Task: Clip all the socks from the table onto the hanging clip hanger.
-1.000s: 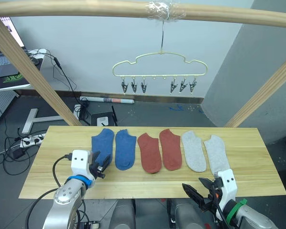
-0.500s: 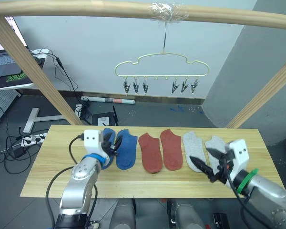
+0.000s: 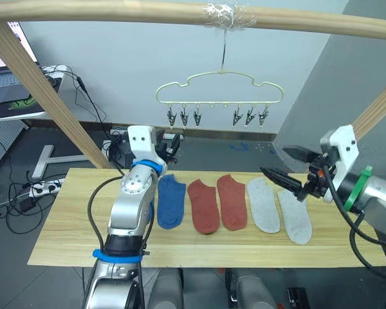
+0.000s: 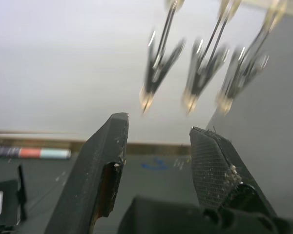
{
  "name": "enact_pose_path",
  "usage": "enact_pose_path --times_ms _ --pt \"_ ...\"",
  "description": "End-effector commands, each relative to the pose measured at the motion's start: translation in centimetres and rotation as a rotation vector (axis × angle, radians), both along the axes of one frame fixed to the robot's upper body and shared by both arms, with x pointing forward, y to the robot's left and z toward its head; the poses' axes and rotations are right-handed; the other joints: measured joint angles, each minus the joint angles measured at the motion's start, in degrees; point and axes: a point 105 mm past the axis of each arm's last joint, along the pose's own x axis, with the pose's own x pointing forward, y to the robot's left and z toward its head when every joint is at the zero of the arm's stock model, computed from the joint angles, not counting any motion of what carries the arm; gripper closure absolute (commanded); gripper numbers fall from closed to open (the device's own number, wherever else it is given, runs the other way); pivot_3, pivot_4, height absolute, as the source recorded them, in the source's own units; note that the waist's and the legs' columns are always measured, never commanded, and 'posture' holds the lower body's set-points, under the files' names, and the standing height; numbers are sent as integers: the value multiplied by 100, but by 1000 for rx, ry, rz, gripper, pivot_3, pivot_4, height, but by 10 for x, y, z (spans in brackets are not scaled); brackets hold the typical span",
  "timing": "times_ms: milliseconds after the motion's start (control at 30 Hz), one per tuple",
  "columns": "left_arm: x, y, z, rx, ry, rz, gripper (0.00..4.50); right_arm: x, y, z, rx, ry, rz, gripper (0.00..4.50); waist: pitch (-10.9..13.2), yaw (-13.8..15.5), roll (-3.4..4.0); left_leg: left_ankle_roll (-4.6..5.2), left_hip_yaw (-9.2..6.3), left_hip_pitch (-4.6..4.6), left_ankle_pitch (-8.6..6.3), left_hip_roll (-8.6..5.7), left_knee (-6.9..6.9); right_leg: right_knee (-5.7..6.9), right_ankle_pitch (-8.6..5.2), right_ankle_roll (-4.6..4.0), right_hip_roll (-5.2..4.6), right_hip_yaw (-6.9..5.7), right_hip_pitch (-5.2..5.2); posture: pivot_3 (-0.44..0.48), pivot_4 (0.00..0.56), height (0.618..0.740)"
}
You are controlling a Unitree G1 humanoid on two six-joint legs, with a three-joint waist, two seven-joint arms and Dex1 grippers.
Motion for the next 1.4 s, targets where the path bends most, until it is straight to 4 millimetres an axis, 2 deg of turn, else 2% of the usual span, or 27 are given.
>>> enact_pose_path --times_ms 33,300,867,1400 --pt "3 -1 9 12 -53 22 2221 -3 5 10 -8 -32 32 0 0 -4 0 0 0 0 0 1 -1 1 0 0 1 0 0 59 201 740" --pt "16 -5 18 10 -93 47 2221 -5 11 16 -18 -57 49 0 0 -1 0 0 -2 -4 0 -1 5 3 3 2 0 -2 -1 47 205 740" --pt "40 -14 45 -30 -161 64 2221 -12 12 12 -14 -33 30 0 1 -20 -1 0 -5 -10 0 0 16 5 3 3 1 -4 -1 9 226 740" --pt "42 -13 49 -44 -172 82 2221 -14 10 11 -8 -24 11 0 2 -103 -1 0 -6 -10 0 0 18 6 3 5 1 -4 -1 8 229 740"
